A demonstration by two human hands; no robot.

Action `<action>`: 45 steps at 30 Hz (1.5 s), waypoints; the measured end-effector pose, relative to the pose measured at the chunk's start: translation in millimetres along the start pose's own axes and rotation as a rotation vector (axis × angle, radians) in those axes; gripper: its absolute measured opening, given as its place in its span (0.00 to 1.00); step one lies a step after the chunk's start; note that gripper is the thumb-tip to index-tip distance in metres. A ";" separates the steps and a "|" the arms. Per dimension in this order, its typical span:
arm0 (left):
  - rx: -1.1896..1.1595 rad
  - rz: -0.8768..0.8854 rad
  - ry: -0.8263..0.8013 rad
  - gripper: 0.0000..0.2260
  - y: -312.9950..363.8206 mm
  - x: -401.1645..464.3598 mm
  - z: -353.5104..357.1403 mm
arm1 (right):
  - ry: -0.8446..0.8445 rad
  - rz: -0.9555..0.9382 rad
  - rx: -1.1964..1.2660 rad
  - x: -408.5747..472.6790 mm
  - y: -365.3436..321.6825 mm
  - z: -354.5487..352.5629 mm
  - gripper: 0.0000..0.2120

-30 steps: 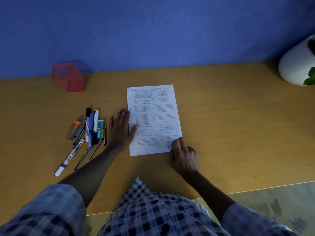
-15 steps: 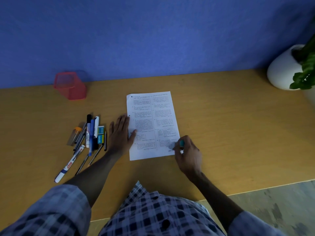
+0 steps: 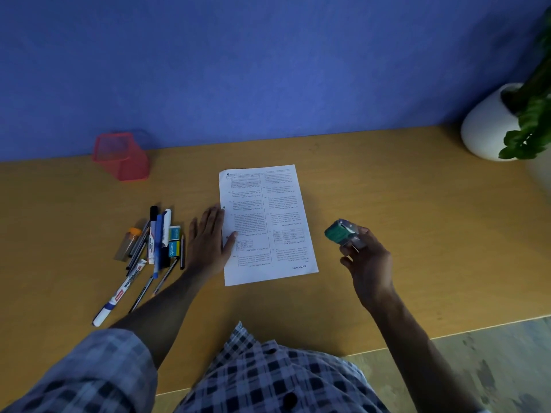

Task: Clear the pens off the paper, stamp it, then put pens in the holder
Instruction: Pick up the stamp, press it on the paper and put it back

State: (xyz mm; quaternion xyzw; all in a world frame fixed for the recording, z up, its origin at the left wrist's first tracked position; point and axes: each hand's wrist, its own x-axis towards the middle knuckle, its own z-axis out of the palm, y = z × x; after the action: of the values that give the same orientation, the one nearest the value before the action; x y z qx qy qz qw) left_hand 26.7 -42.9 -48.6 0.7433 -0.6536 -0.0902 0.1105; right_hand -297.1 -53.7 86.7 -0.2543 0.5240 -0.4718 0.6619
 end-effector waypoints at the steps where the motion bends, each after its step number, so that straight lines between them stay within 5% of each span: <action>1: 0.002 0.000 0.001 0.31 -0.4 0.0 0.6 | -0.022 0.027 0.064 1.0 -2.2 0.8 0.10; 6: 0.003 0.006 0.005 0.31 -2.9 0.4 4.7 | -0.093 0.121 0.323 7.9 -10.1 5.9 0.14; 11: 0.011 0.003 0.006 0.31 -4.2 1.7 8.8 | -0.185 0.142 0.478 14.5 -16.9 8.3 0.05; 17: 0.001 0.003 0.000 0.31 -5.9 1.4 10.4 | -0.430 0.118 0.524 13.7 -31.5 15.2 0.12; 21: -0.004 0.002 0.000 0.31 -5.3 1.5 9.3 | -0.384 0.109 0.469 19.4 -36.9 21.8 0.10; 24: 0.004 -0.002 0.007 0.31 -4.9 1.6 9.3 | -0.235 0.090 0.351 31.0 -35.2 21.9 0.05; 28: 0.004 -0.002 0.007 0.31 -5.0 1.1 8.0 | -0.035 0.090 0.163 56.8 -27.8 15.4 0.13; 32: 0.012 -0.010 0.001 0.31 -4.5 1.0 7.2 | 0.179 -0.123 -0.281 86.8 -22.4 11.5 0.09; 39: 0.020 -0.016 -0.010 0.31 -3.4 1.1 5.5 | 0.196 -0.447 -0.813 147.3 -24.3 4.5 0.10; 45: 0.016 -0.016 -0.010 0.31 -3.8 2.0 5.5 | 0.266 -0.495 -1.001 188.2 -26.0 8.4 0.14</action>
State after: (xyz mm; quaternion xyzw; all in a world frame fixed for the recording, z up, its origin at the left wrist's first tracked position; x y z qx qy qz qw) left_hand 29.0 -44.6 -55.0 0.7491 -0.6487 -0.0894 0.1003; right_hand -297.5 -233.8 25.6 -0.5902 0.6872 -0.3352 0.2590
